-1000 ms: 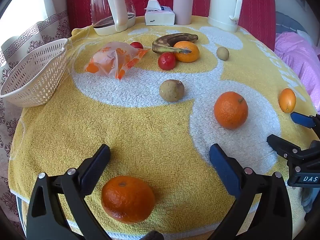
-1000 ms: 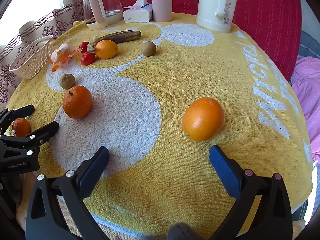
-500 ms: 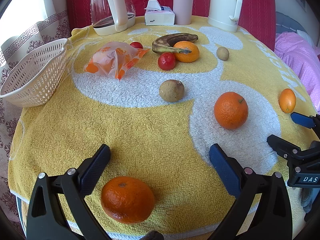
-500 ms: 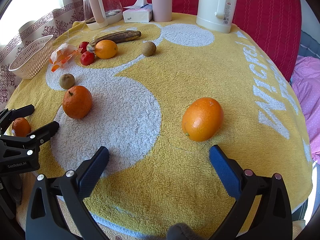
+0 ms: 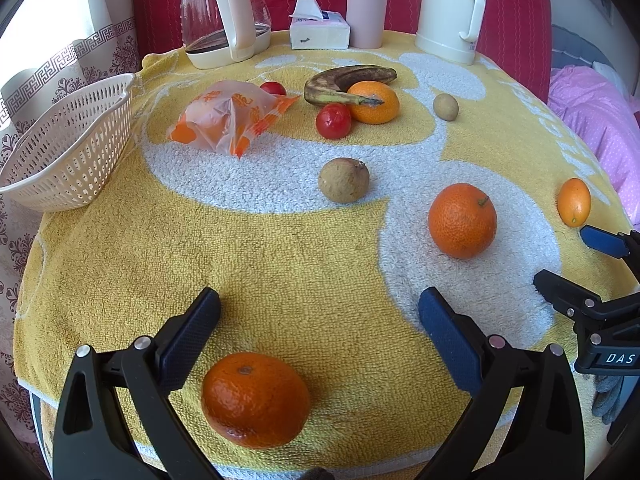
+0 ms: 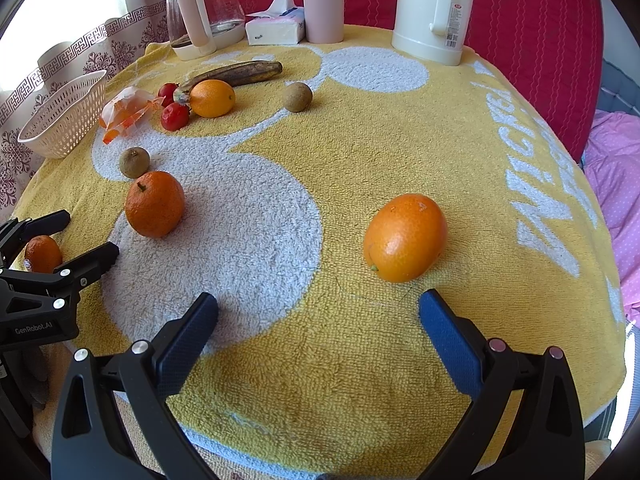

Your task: Organize fruits

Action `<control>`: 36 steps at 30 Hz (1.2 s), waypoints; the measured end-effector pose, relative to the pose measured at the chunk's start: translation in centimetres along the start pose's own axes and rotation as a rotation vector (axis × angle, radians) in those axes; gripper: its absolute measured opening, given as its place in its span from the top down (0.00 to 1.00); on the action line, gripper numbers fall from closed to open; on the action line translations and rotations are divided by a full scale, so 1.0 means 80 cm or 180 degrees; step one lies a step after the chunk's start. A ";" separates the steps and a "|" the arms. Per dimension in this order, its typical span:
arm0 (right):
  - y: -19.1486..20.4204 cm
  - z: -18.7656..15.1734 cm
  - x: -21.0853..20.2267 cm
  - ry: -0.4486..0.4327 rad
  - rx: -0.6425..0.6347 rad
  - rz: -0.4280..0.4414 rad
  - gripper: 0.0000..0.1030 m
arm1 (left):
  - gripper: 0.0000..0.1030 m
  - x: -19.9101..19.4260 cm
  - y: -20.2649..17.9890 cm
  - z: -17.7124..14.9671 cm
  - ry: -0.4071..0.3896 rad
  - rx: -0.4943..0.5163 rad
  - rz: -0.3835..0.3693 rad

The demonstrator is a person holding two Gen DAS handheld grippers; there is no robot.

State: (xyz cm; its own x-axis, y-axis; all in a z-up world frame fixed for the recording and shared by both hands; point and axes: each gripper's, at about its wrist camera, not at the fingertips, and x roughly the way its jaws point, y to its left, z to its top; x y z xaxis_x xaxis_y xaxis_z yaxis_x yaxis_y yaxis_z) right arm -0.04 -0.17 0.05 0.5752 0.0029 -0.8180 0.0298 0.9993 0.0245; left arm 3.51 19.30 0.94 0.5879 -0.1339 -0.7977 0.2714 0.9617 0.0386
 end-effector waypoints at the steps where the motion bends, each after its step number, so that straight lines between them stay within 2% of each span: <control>1: 0.000 0.000 0.000 0.0000 0.0000 -0.0001 0.05 | 0.02 -0.001 -0.002 -0.001 0.0002 0.0001 0.0000; 36: 0.002 -0.001 0.002 0.0000 0.0000 0.0001 0.05 | 0.02 0.001 -0.001 0.000 0.0001 0.0014 0.0012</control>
State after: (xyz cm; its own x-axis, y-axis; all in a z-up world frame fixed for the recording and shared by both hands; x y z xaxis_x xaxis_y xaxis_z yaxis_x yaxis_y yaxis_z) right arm 0.02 -0.04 -0.12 0.5751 0.0032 -0.8181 0.0297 0.9993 0.0247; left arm 3.56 19.19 0.85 0.5887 -0.1302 -0.7978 0.2725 0.9611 0.0442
